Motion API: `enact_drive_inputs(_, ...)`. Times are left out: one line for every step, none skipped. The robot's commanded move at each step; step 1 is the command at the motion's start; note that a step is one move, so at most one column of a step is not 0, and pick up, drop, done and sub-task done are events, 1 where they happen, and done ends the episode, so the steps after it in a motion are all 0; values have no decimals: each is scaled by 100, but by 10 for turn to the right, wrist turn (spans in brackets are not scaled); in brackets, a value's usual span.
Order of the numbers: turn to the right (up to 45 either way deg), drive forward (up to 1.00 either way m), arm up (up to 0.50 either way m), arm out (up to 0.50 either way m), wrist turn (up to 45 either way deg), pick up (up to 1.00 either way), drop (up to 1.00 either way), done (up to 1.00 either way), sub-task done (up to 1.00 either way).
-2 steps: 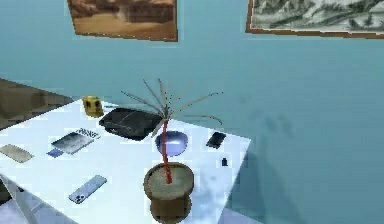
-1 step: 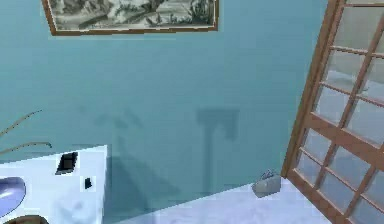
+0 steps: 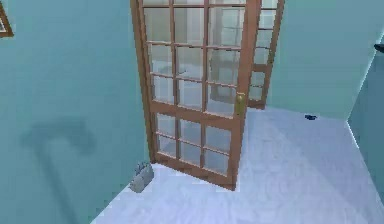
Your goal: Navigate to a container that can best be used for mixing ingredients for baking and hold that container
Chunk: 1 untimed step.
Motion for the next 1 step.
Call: enact_drive_inputs(450, 0, 0, 0, 0, 0, 0, 0, 0)
